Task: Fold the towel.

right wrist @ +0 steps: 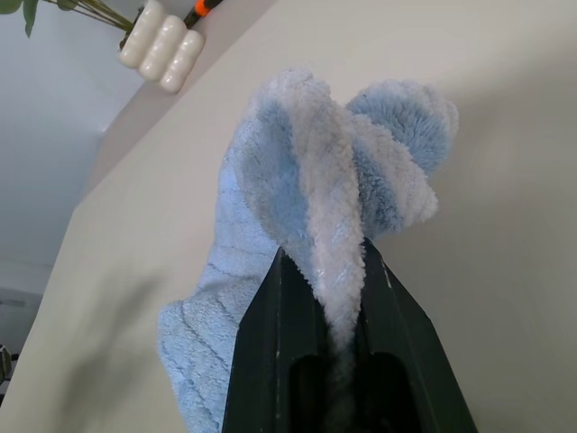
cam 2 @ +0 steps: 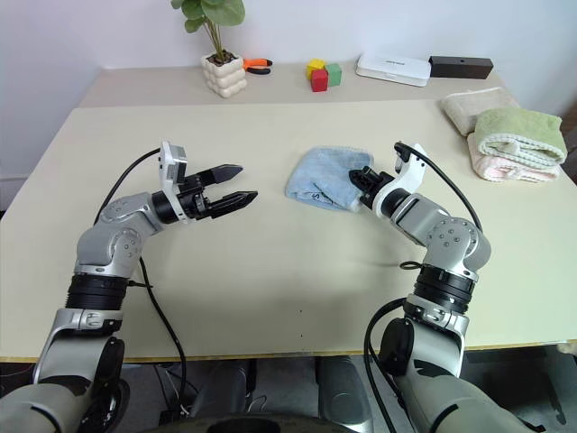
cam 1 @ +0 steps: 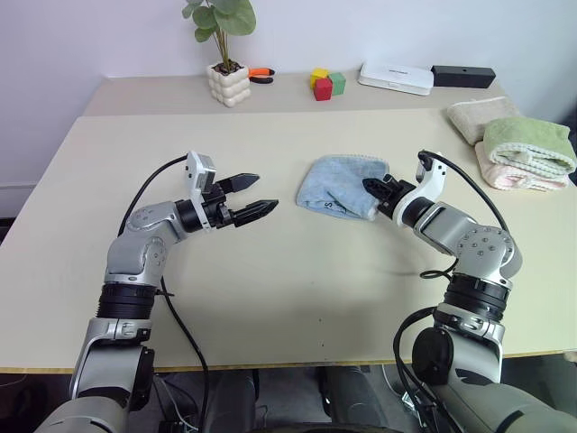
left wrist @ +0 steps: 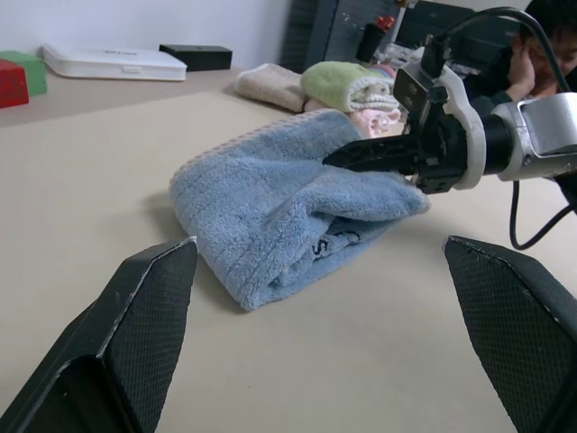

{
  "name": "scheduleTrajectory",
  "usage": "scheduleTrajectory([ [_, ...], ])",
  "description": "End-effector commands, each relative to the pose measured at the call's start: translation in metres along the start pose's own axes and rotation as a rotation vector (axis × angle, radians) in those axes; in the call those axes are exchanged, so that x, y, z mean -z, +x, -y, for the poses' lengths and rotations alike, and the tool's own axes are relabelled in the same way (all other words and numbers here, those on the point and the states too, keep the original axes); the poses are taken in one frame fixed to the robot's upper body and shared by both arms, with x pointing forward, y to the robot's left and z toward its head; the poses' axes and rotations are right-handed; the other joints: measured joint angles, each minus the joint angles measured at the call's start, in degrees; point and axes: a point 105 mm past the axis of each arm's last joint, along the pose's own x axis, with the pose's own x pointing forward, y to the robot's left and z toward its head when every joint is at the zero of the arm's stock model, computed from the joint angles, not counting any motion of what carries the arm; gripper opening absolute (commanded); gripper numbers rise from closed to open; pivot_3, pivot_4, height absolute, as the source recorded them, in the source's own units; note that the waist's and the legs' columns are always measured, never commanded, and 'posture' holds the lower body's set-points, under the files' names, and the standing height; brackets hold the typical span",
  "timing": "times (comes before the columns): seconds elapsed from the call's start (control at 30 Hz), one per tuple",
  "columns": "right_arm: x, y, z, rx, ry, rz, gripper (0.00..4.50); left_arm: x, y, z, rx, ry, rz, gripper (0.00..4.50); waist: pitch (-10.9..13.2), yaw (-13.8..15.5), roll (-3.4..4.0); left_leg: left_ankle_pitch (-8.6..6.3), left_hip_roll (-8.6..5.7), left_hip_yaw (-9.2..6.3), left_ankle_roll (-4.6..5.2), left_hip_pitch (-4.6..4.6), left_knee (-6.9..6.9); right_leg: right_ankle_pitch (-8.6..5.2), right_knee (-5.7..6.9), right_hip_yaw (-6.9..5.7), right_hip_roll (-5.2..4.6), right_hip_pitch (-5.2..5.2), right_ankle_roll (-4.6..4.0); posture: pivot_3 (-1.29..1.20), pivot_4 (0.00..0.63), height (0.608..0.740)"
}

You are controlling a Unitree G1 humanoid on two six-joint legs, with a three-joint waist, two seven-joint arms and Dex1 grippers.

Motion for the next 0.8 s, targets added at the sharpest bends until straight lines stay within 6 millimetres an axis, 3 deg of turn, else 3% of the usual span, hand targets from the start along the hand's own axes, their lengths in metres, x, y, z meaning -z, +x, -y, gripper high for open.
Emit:
scheduleTrajectory([
  [0.03,-0.009,-0.002,-0.007,-0.027,-0.009,0.034,0.03,-0.01,0.002,0.0,0.013,0.038,0.021,4.5,0.0,0.0,0.0,0.0,0.0,0.0,0.0,0.0,0.0,0.0,0.0,0.0,0.0,0.0,0.0,0.0,0.15,0.74],
  [0.07,-0.018,-0.006,-0.002,-0.005,0.031,0.092,0.03,-0.011,0.003,-0.001,0.019,0.036,0.026,4.5,0.0,0.0,0.0,0.0,0.0,0.0,0.0,0.0,0.0,0.0,0.0,0.0,0.0,0.0,0.0,0.0,0.15,0.74],
  [0.1,-0.052,-0.034,0.029,0.149,0.101,0.302,0.03,-0.011,0.019,0.008,0.092,0.032,0.051,4.5,0.0,0.1,0.0,0.0,0.0,0.0,0.0,0.0,0.0,0.0,0.0,0.0,0.0,0.0,0.0,0.0,0.15,0.74],
  [0.13,-0.073,-0.062,0.053,0.269,0.163,0.452,0.03,-0.011,0.03,0.015,0.149,0.031,0.069,4.5,0.0,1.0,0.02,0.0,0.0,0.0,0.0,0.0,0.0,0.0,0.0,0.0,0.0,0.0,0.0,0.0,0.15,0.74],
  [0.2,-0.085,-0.09,0.075,0.39,0.232,0.583,0.03,-0.011,0.039,0.022,0.198,0.028,0.086,4.5,0.0,2.5,0.04,0.0,-0.05,-0.05,-0.01,-0.21,0.07,0.0,-0.09,-0.12,-0.09,0.0,0.01,0.0,0.15,0.74],
  [0.43,-0.082,-0.082,0.072,0.401,0.249,0.567,0.03,-0.009,0.033,0.022,0.191,0.03,0.084,4.5,0.0,-1.3,0.25,0.05,-0.04,0.04,0.09,-0.23,-0.04,-0.03,0.06,0.03,-0.04,-0.27,-0.04,0.0,0.15,0.74],
  [0.8,-0.07,-0.088,0.076,0.43,0.249,0.537,0.03,-0.006,0.037,0.021,0.187,0.023,0.076,4.5,0.0,-1.1,0.26,0.17,0.02,0.03,0.28,-0.04,-0.11,-0.06,0.18,0.03,0.04,-0.13,-0.13,0.0,0.15,0.74],
])
